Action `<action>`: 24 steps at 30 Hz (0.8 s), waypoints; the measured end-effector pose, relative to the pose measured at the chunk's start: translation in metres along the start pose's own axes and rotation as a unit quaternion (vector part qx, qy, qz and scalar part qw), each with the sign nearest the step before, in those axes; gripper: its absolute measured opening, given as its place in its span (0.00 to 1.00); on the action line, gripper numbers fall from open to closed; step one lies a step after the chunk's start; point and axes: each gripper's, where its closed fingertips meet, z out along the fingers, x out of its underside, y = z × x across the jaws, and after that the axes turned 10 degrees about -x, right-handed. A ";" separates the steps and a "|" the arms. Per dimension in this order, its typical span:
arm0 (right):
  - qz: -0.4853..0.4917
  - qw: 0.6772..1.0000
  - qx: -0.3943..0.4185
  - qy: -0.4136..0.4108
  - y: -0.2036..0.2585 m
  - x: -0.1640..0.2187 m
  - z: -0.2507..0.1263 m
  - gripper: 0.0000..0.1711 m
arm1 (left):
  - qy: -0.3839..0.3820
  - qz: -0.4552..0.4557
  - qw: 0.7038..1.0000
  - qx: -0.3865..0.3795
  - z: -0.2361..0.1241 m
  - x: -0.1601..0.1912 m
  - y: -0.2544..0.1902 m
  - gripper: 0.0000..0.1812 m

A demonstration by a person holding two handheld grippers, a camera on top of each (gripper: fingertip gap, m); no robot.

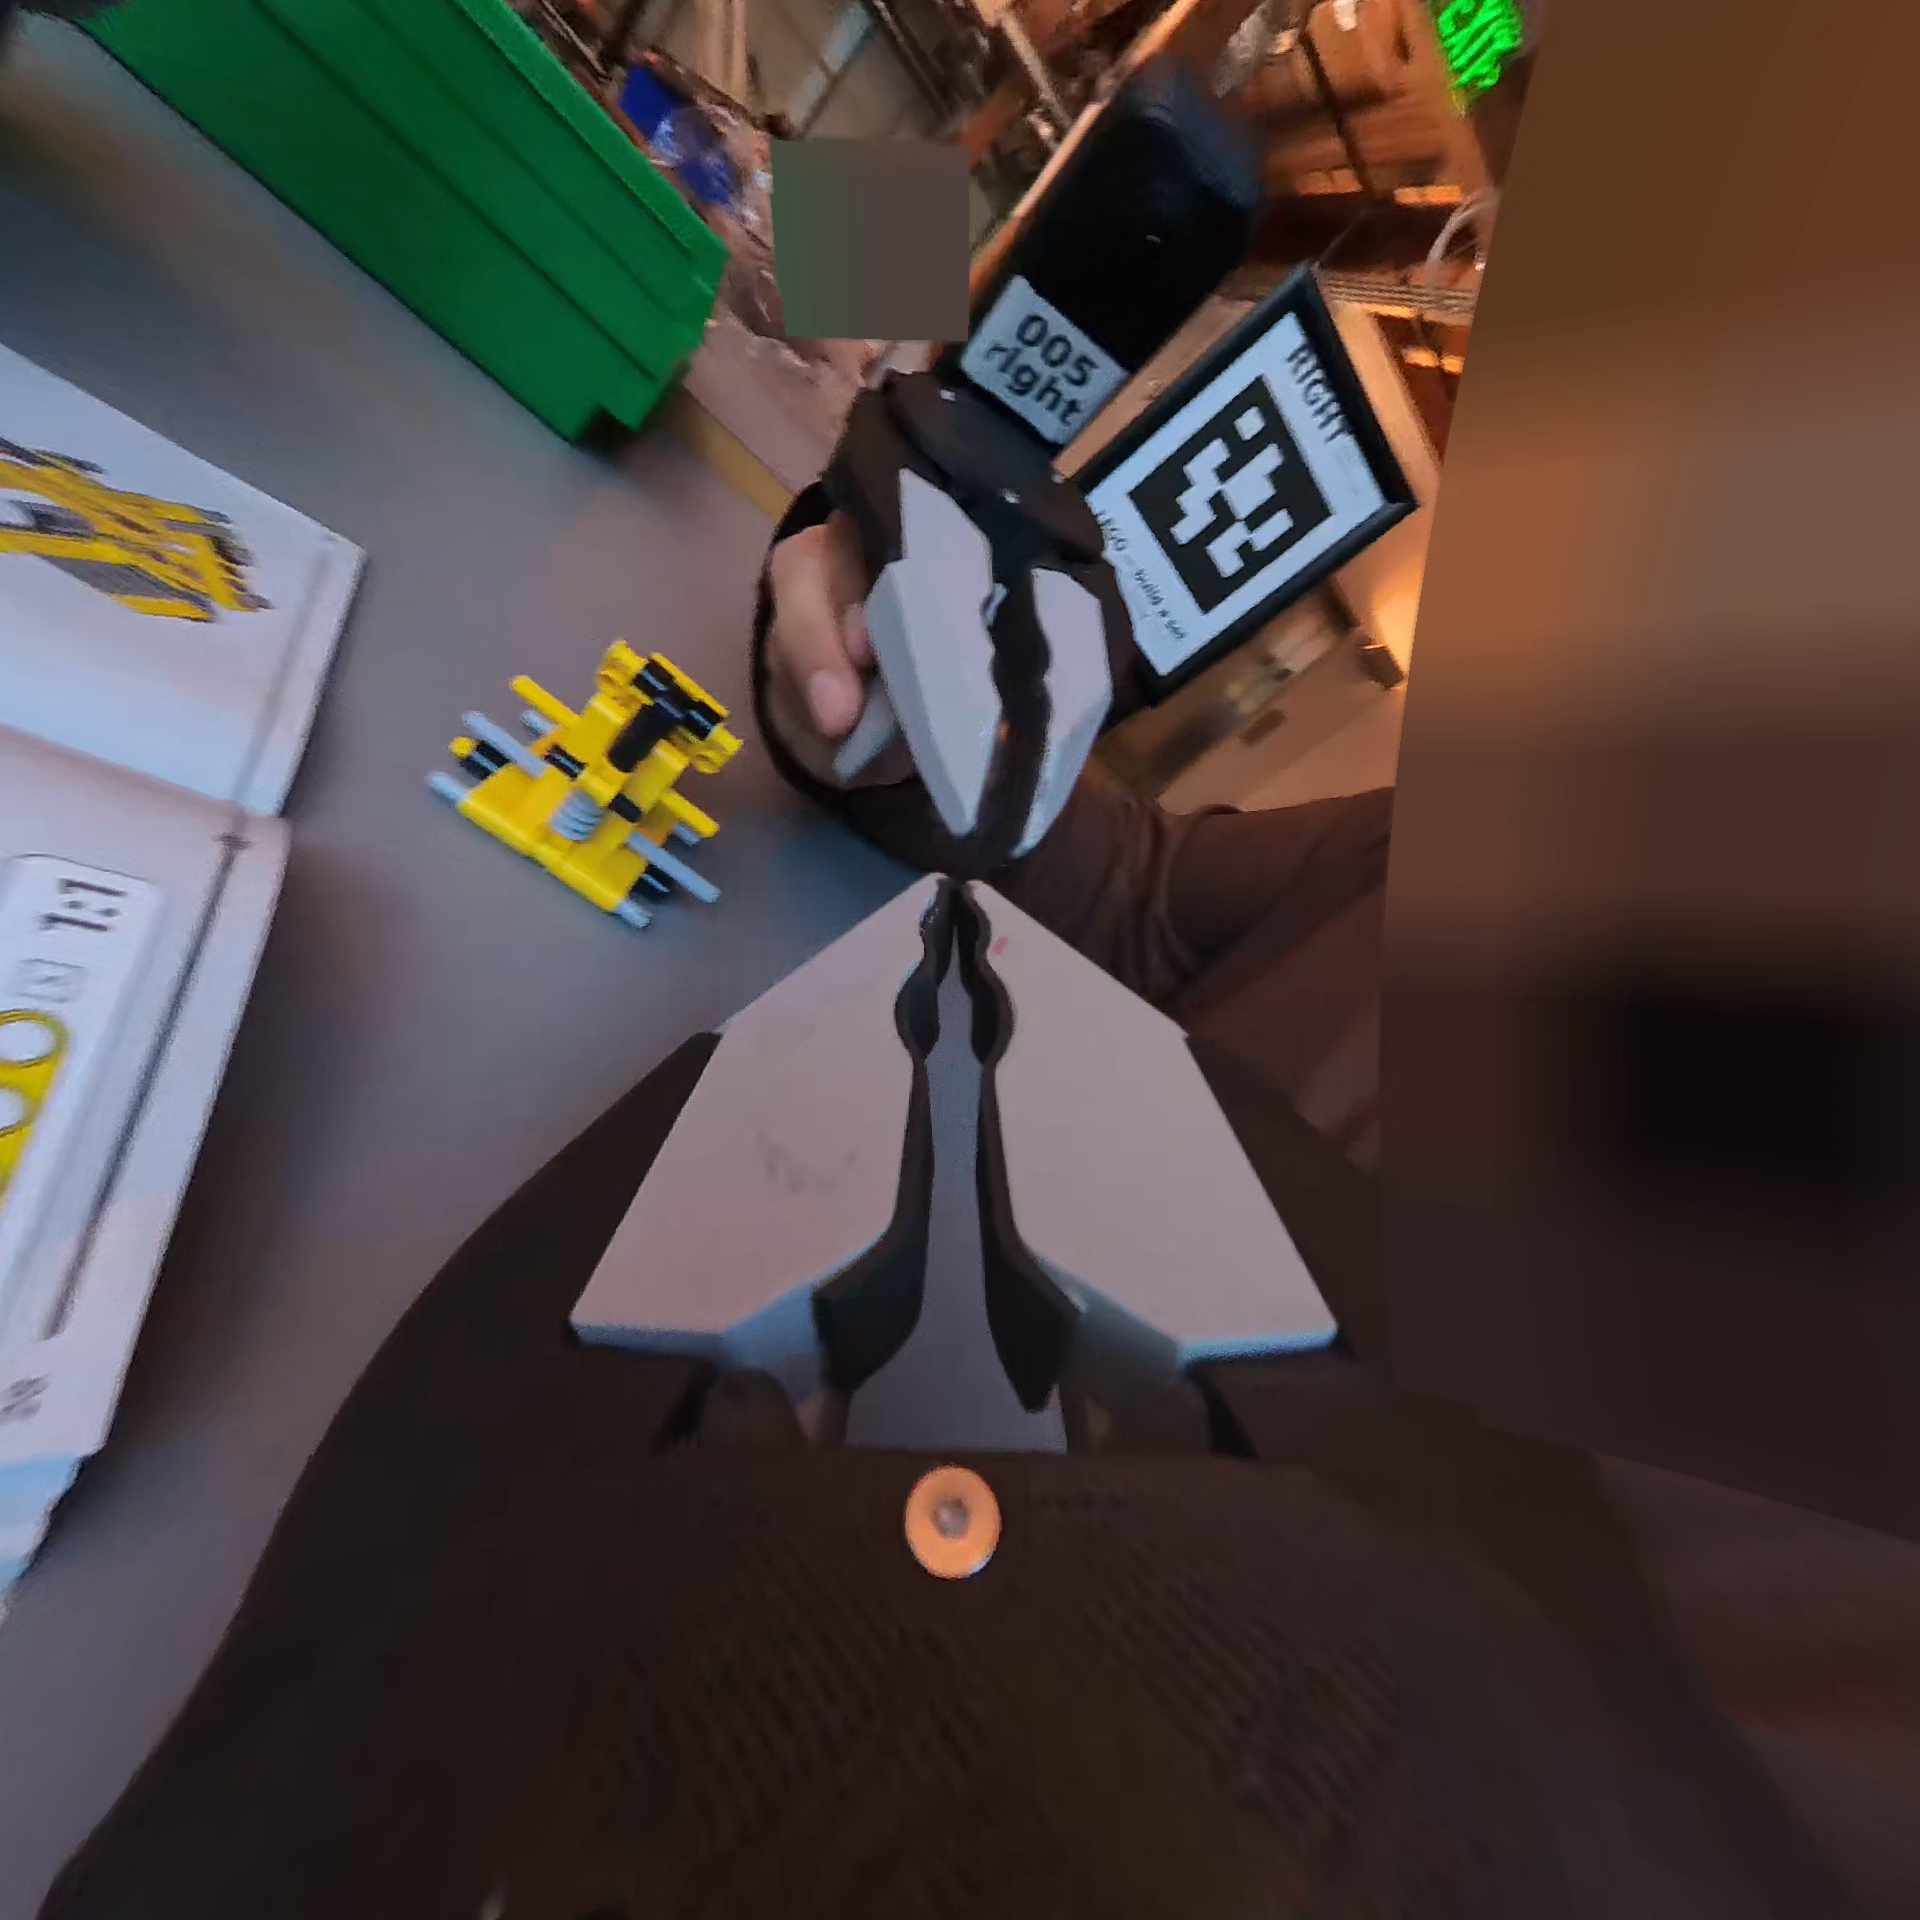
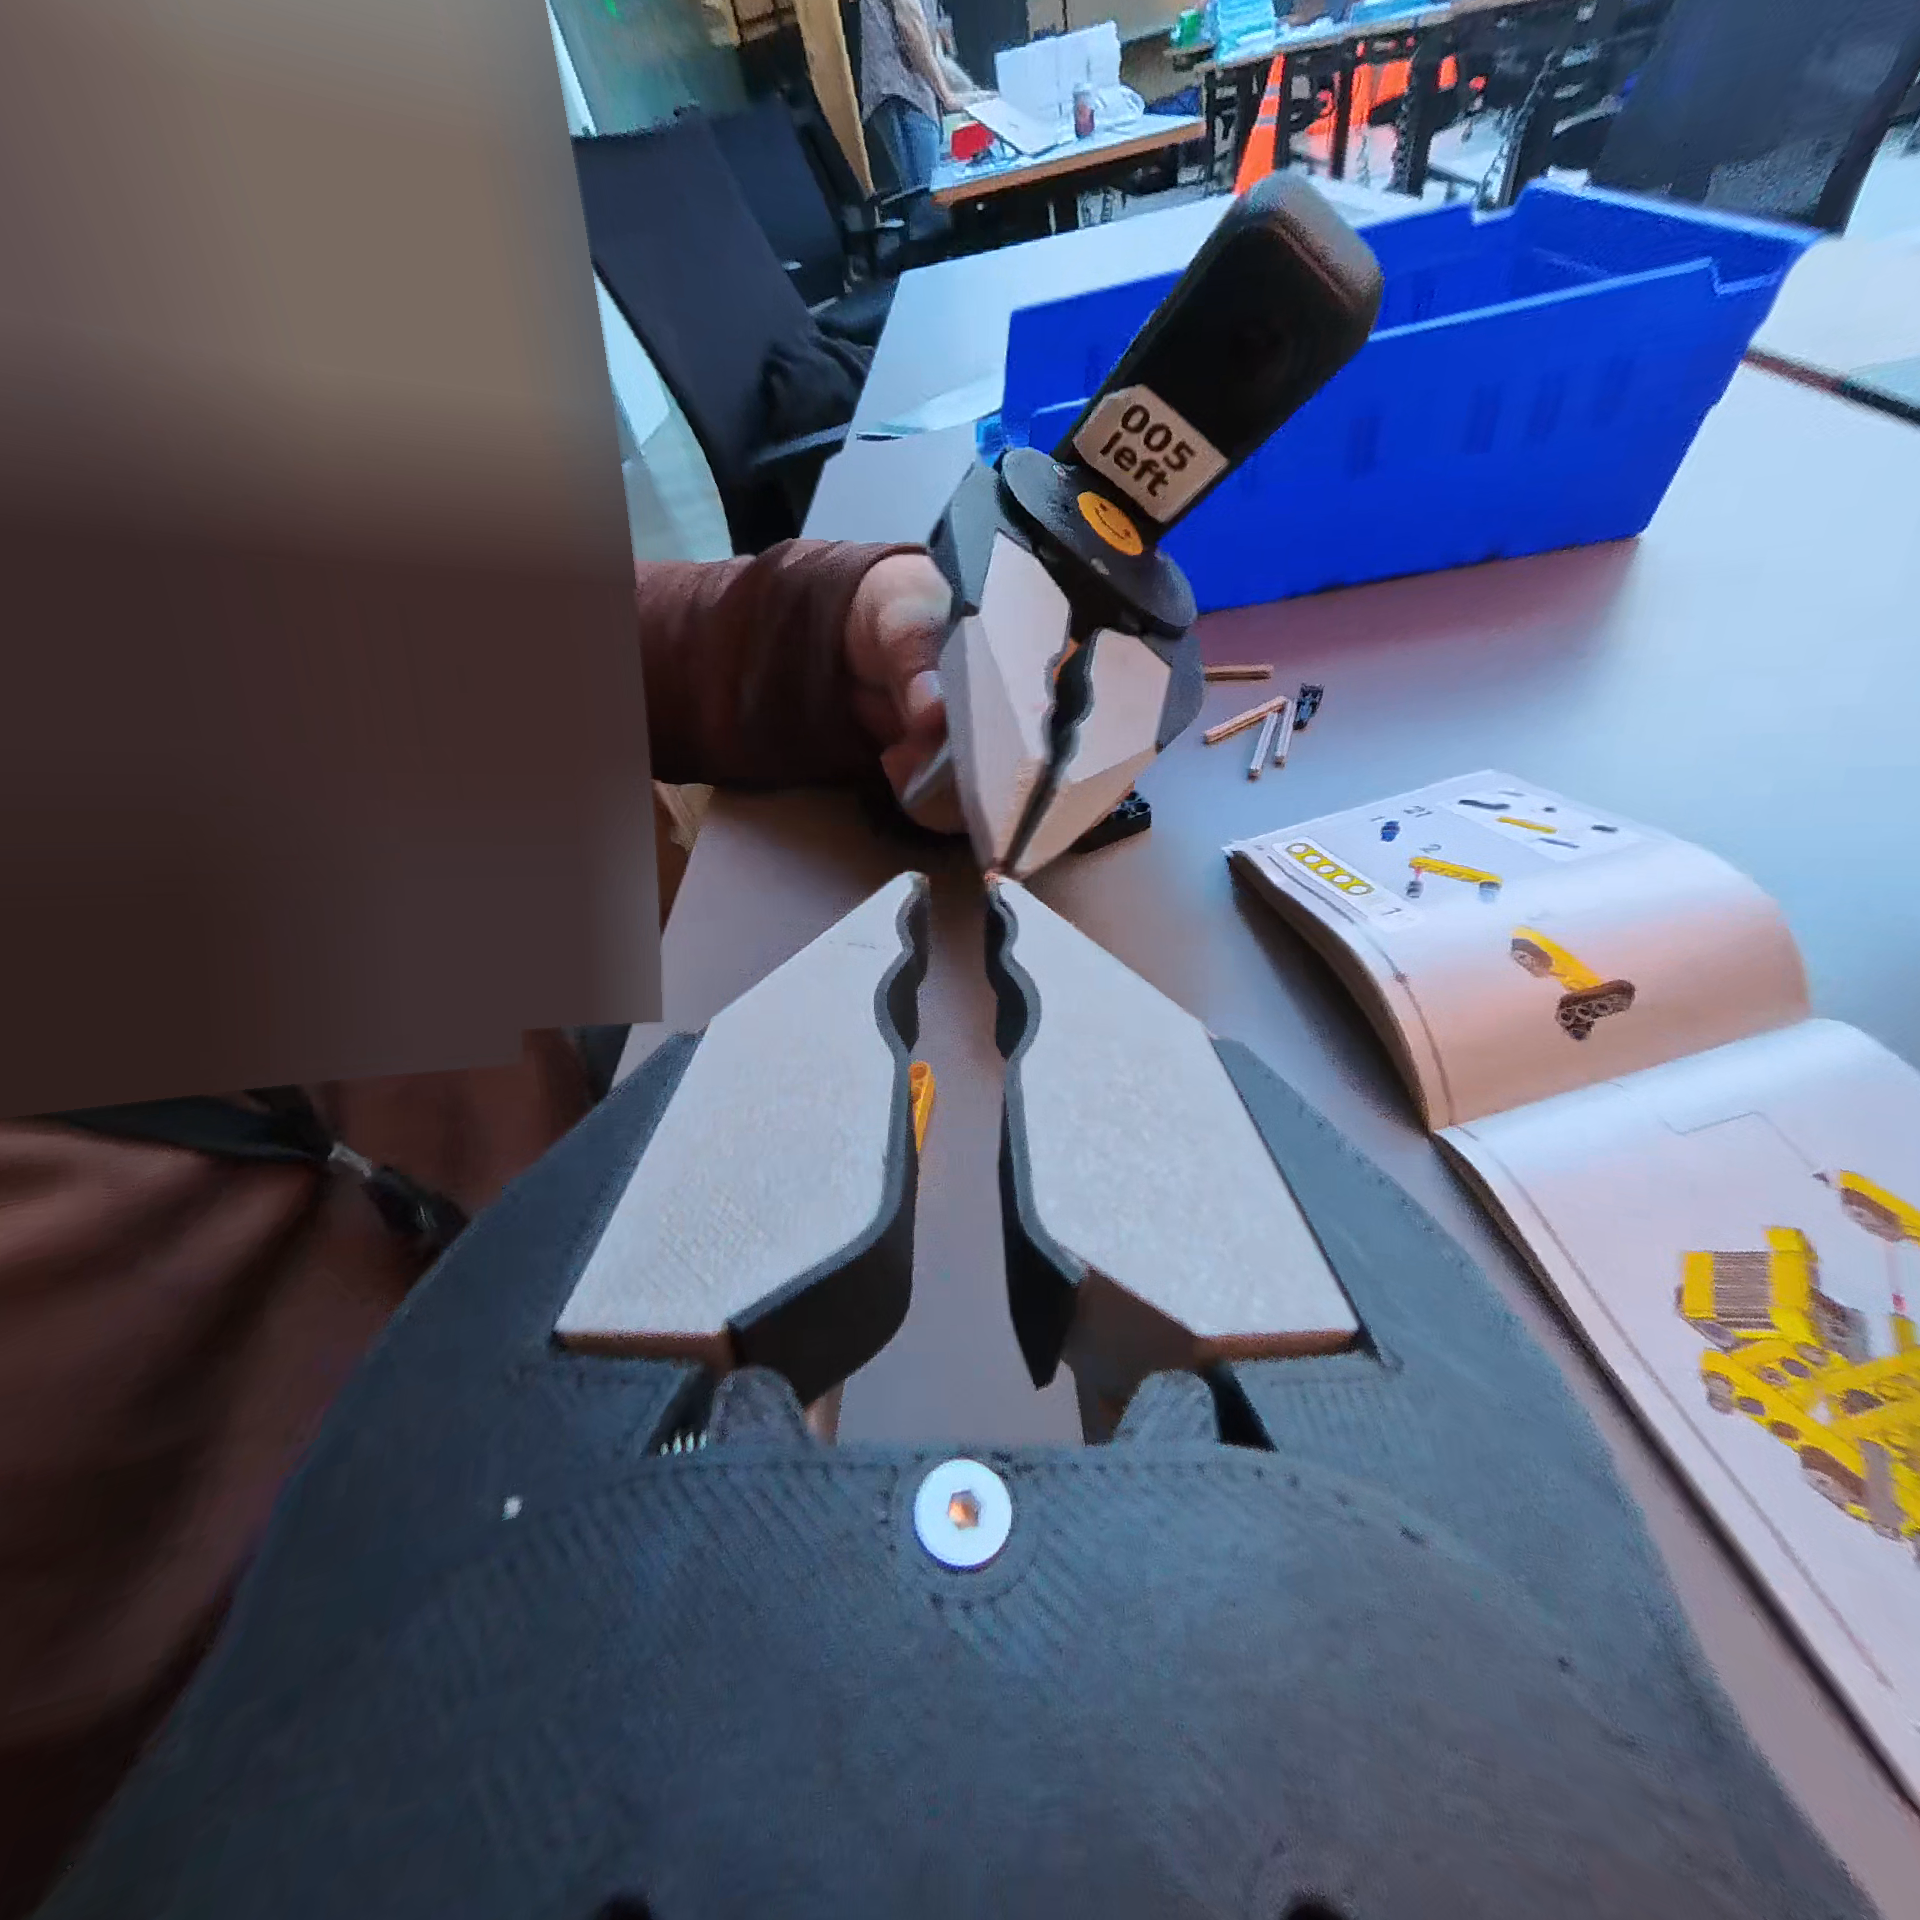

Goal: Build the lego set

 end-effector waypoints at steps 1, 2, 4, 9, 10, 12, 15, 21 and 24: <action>-0.014 1.000 0.001 0.001 0.004 0.000 -0.003 0.05 | -0.003 0.008 1.000 -0.011 -0.001 -0.001 0.002 0.00; -0.025 1.000 -0.004 0.002 0.011 0.001 -0.006 0.05 | -0.004 0.016 1.000 -0.026 -0.001 -0.002 0.006 0.00; -0.037 0.999 -0.005 0.002 0.026 0.008 -0.015 0.05 | -0.003 0.019 0.999 -0.034 -0.001 -0.002 0.009 0.00; -0.049 0.998 0.017 -0.046 0.047 0.016 -0.041 0.04 | -0.002 0.030 0.999 -0.035 -0.002 -0.002 0.008 0.00; -0.047 0.997 0.012 -0.058 0.054 0.013 -0.044 0.04 | 0.001 0.026 0.999 -0.032 -0.001 -0.001 0.007 0.00; -0.049 0.996 0.007 -0.075 0.069 0.008 -0.048 0.05 | 0.007 0.018 1.000 -0.020 0.002 0.002 0.005 0.00; -0.058 0.995 0.015 -0.074 0.095 0.014 -0.049 0.06 | 0.028 0.046 0.998 -0.020 0.007 0.010 -0.001 0.00; -0.039 0.997 0.050 -0.045 0.156 0.054 -0.040 0.07 | 0.055 0.086 0.995 -0.002 0.018 0.027 -0.018 0.00; -0.033 0.997 0.067 -0.008 0.186 0.077 -0.035 0.09 | -0.018 0.048 0.999 0.005 0.010 0.020 -0.030 0.00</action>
